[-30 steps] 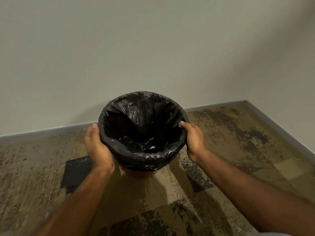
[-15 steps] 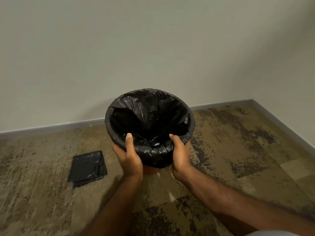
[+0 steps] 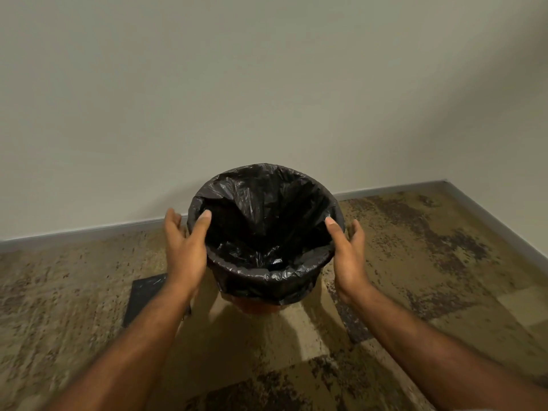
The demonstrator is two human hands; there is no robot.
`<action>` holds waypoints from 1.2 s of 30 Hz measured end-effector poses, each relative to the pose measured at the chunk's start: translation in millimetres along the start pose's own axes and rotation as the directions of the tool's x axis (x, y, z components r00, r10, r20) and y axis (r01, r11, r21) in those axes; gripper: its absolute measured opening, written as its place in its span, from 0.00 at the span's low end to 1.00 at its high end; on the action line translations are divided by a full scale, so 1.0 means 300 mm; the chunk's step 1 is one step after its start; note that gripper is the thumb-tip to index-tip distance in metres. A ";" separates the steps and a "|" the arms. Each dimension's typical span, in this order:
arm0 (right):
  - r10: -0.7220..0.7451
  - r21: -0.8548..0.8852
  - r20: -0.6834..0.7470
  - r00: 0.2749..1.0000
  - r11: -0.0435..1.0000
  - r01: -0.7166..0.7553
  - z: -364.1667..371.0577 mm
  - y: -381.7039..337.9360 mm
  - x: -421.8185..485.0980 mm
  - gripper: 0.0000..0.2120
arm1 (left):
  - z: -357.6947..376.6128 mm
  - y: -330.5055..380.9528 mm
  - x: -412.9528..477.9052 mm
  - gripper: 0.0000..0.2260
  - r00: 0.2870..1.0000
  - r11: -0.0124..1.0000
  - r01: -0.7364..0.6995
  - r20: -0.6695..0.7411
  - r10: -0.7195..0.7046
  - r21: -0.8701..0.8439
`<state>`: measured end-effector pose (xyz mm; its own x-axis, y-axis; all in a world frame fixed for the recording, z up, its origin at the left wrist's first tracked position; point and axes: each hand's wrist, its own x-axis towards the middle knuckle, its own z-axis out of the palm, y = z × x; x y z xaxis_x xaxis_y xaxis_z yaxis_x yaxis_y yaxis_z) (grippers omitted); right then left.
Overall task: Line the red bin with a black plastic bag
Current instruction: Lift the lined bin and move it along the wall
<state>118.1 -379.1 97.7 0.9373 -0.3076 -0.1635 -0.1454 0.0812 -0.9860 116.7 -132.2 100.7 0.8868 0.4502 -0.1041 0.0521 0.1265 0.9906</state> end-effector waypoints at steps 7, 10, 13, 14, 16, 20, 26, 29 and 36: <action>0.079 0.151 0.056 0.995 0.985 -0.087 0.033 0.021 0.027 0.34 | 0.051 -0.021 0.034 0.32 0.968 0.956 0.246 0.077 -0.237 -0.157; 0.105 0.178 0.064 0.992 0.977 -0.115 0.032 0.009 0.042 0.35 | 0.058 -0.025 0.032 0.35 0.966 0.950 0.259 0.037 -0.257 -0.174; 0.104 0.170 0.075 0.992 0.979 -0.116 0.023 -0.024 0.048 0.35 | 0.075 -0.009 0.004 0.38 0.966 0.950 0.253 0.001 -0.257 -0.186; 0.107 0.159 0.091 0.990 0.980 -0.121 0.021 -0.044 0.047 0.35 | 0.082 0.012 -0.009 0.38 0.965 0.946 0.256 -0.011 -0.263 -0.199; 0.108 0.143 0.101 0.989 0.982 -0.122 0.017 -0.085 0.045 0.35 | 0.092 0.056 -0.025 0.38 0.964 0.945 0.250 -0.038 -0.264 -0.213; 0.126 0.158 0.088 0.988 0.978 -0.139 0.016 -0.175 0.034 0.35 | 0.112 0.132 -0.028 0.38 0.962 0.946 0.245 -0.068 -0.265 -0.214; 0.156 0.148 0.084 0.984 0.975 -0.167 -0.056 -0.345 0.027 0.36 | 0.181 0.290 -0.073 0.40 0.963 0.938 0.262 -0.007 -0.270 -0.227; 0.182 0.147 0.073 0.981 0.971 -0.191 -0.106 -0.435 0.031 0.36 | 0.241 0.384 -0.120 0.41 0.951 0.923 0.302 0.010 -0.309 -0.239; 0.230 0.156 0.053 0.972 0.959 -0.236 -0.284 -0.657 0.015 0.36 | 0.401 0.595 -0.234 0.42 0.905 0.881 0.404 -0.028 -0.424 -0.248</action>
<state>123.8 -477.3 288.6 0.8941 -0.2299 -0.3843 -0.3112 0.2983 -0.9023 119.0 -247.5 295.6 0.7679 0.3791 -0.5163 0.2905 0.5123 0.8082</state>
